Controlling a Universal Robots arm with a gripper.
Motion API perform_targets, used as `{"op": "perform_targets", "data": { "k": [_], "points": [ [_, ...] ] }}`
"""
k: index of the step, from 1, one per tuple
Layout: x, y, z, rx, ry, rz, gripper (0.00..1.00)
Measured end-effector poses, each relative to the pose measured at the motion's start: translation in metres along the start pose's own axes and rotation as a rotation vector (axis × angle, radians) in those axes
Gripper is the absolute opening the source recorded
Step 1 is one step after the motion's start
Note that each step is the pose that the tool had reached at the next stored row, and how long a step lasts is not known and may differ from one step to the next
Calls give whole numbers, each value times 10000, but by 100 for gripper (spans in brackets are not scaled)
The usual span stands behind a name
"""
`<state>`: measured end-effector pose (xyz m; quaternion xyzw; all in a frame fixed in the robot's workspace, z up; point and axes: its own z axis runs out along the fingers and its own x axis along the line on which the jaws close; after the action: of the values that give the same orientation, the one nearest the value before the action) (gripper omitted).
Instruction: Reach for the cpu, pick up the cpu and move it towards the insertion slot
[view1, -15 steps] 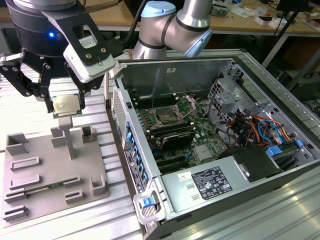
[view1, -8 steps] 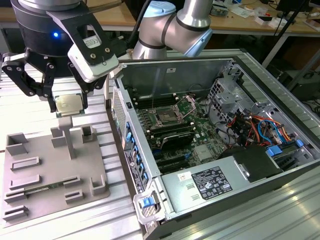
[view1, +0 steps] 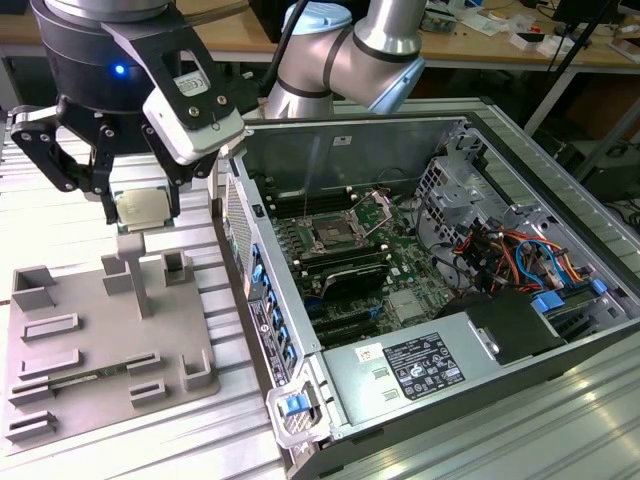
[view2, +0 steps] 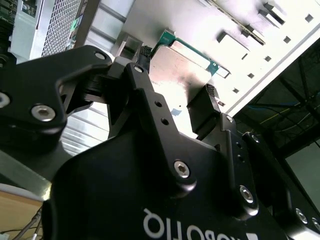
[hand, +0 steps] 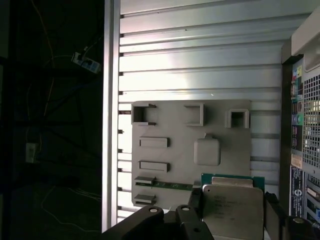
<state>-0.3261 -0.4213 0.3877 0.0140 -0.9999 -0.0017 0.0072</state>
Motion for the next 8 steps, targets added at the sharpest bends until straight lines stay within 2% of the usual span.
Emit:
{"op": "perform_targets", "data": {
  "k": [8],
  "points": [
    [-50, -1, -1, 0, 0, 0, 55]
  ]
}}
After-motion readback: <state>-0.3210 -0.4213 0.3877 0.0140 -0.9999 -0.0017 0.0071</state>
